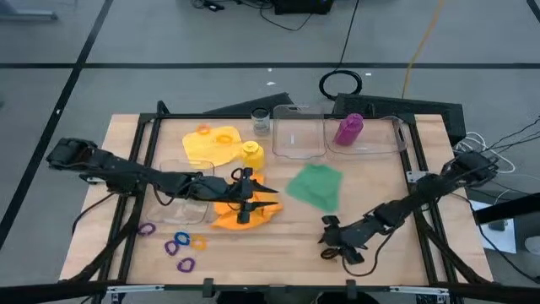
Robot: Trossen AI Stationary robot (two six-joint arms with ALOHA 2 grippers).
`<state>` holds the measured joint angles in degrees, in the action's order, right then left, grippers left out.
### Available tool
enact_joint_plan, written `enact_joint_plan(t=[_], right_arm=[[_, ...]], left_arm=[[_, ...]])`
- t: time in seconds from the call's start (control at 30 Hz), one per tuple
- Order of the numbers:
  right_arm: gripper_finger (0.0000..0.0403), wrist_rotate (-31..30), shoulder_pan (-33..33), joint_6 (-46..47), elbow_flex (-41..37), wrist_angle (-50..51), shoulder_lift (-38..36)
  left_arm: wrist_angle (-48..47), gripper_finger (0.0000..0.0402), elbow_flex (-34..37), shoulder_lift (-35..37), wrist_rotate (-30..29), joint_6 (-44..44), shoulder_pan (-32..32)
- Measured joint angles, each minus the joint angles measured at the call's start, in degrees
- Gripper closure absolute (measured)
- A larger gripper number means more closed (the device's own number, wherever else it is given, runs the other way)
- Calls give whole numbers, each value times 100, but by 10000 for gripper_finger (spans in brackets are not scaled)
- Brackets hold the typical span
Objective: Pick & Place Sports Items
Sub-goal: Put the black spring keychain into the bottom transparent bin
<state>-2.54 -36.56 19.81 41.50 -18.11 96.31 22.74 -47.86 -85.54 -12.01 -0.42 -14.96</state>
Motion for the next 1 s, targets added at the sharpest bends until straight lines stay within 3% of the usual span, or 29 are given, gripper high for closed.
enact_joint_plan(t=[0.13,0.43,0.77,1.0], right_arm=[[233,284,0,224,0,35,182],[293,67,-48,175,17,443,298],[398,-827,-55,-409,14,1203,107],[391,-2244,-30,-967,-42,1617,-420]], left_arm=[[-20,227,0,0,0,12,0],[-26,227,0,0,0,-3,0],[-25,227,0,0,0,-3,-1],[-23,227,0,0,0,-3,0]])
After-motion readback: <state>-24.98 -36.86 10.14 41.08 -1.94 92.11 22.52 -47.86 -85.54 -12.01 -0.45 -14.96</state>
